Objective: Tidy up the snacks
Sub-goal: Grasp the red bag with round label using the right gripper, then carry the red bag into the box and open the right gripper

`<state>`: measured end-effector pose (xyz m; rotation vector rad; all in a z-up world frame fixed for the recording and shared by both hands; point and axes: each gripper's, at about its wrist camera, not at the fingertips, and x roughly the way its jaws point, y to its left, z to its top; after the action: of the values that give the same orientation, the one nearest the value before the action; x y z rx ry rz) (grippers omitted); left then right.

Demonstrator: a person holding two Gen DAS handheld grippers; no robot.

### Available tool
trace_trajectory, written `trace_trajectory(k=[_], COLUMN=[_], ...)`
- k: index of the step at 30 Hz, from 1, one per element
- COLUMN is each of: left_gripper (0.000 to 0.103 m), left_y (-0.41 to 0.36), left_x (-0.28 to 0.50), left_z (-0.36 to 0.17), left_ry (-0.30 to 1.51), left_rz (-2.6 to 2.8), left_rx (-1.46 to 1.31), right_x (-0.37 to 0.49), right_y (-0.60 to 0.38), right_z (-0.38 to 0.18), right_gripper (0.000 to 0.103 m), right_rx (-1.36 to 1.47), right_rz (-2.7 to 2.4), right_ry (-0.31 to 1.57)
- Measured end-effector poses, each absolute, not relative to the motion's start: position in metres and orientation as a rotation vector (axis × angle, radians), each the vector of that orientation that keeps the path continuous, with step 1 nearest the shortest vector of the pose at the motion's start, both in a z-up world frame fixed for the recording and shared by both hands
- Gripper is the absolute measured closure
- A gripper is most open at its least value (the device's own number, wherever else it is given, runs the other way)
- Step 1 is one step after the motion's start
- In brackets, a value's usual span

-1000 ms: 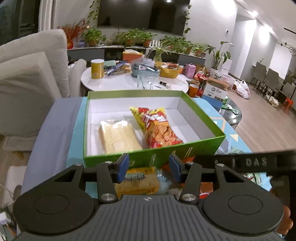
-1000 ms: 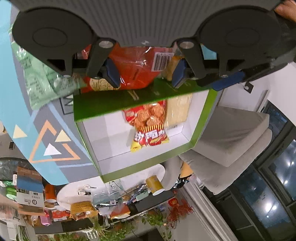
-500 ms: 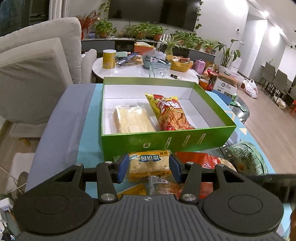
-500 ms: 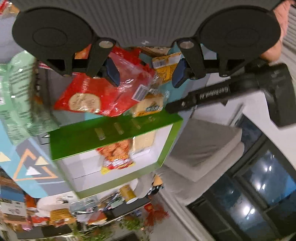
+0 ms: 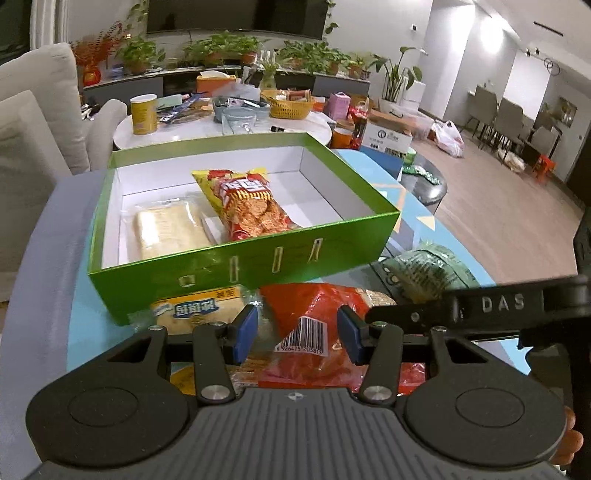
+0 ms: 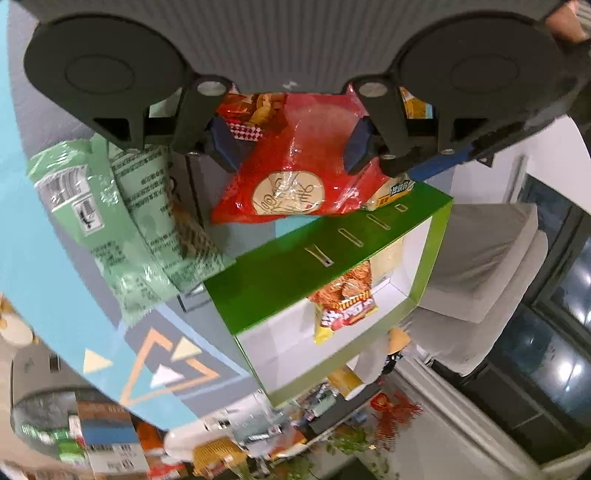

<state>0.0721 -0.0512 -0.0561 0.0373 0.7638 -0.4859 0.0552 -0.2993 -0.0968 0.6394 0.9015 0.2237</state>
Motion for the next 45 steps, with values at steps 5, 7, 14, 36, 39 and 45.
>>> trace_trajectory(k=[5,7,14,36,39,45], left_gripper=[0.057,0.056,0.052,0.036,0.026,0.027], left_y=[-0.054,-0.054,-0.054,-0.07,-0.074,-0.073], left_x=[0.082,0.085,0.086,0.092,0.099,0.106], left_z=[-0.063,-0.067,-0.072,-0.073,-0.08,-0.089], left_ry=[0.791,0.804,0.807,0.901,0.909,0.889], left_rz=[-0.5,-0.505,-0.53,-0.658,-0.655,-0.661], left_rx=[0.034,0.022,0.046,0.057,0.042,0.001], right_x=[0.064,0.066,0.076,0.089,0.09,0.09], right_y=[-0.302,-0.301,-0.296,-0.303,-0.303,-0.296], right_z=[-0.1,-0.101,-0.104,-0.103,-0.103,-0.103], right_gripper=[0.036,0.036,0.036,0.037,0.037,0.034], right_rx=[0.668,0.663,0.631,0.607,0.607,0.574], right_rz=[0.208,0.213,0.23,0.312,0.308,0.303], right_ry=[0.914,0.921,0.931,0.973,0.975,0.95])
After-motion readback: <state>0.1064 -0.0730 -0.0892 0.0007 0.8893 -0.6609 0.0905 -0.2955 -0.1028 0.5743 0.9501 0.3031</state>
